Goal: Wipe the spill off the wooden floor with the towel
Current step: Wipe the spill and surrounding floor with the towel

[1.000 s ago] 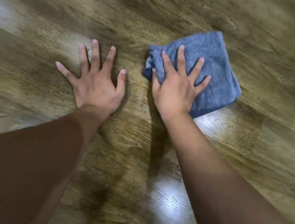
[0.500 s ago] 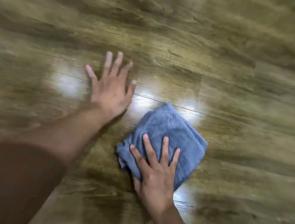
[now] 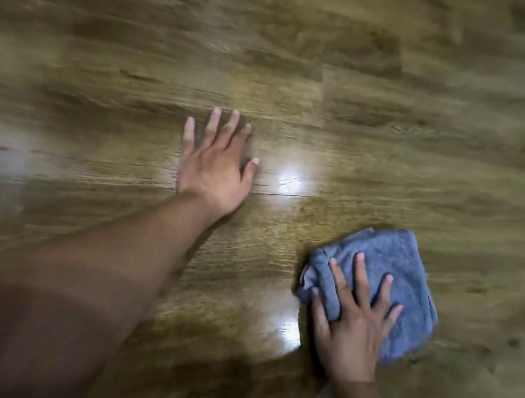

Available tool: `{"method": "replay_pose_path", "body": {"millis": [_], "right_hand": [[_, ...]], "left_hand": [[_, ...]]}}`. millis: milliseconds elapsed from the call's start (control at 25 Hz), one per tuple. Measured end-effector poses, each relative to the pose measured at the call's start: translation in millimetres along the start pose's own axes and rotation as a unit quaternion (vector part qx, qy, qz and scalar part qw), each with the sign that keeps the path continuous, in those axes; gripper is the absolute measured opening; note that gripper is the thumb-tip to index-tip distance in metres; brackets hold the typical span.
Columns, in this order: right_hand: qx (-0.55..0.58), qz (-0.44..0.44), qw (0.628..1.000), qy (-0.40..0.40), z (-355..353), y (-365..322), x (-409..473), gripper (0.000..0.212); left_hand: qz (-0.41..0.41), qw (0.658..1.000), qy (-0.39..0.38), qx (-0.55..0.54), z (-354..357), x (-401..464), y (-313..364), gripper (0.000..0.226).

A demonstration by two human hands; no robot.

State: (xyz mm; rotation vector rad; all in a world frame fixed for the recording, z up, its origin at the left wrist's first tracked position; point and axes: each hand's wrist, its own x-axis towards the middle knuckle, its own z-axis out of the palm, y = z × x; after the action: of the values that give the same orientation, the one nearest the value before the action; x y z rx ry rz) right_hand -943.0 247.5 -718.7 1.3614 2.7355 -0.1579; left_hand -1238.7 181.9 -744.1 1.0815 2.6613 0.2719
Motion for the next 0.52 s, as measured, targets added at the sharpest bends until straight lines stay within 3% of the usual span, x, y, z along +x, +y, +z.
{"method": "replay_pose_path", "body": {"millis": [120, 320, 520], "right_hand": [[-0.004, 0.056, 0.998, 0.014, 4, -6, 53, 0.062], [0.024, 0.081, 0.996, 0.023, -3, -42, 181, 0.058], [0.029, 0.016, 0.999, 0.008, -7, -106, 234, 0.06]], "left_hand": [[-0.024, 0.997, 0.045, 0.056, 17, 3, 9, 0.072], [-0.025, 0.996, 0.065, 0.055, 15, 2, 8, 0.068], [-0.02, 0.997, 0.071, 0.028, 13, 2, 9, 0.065]]}}
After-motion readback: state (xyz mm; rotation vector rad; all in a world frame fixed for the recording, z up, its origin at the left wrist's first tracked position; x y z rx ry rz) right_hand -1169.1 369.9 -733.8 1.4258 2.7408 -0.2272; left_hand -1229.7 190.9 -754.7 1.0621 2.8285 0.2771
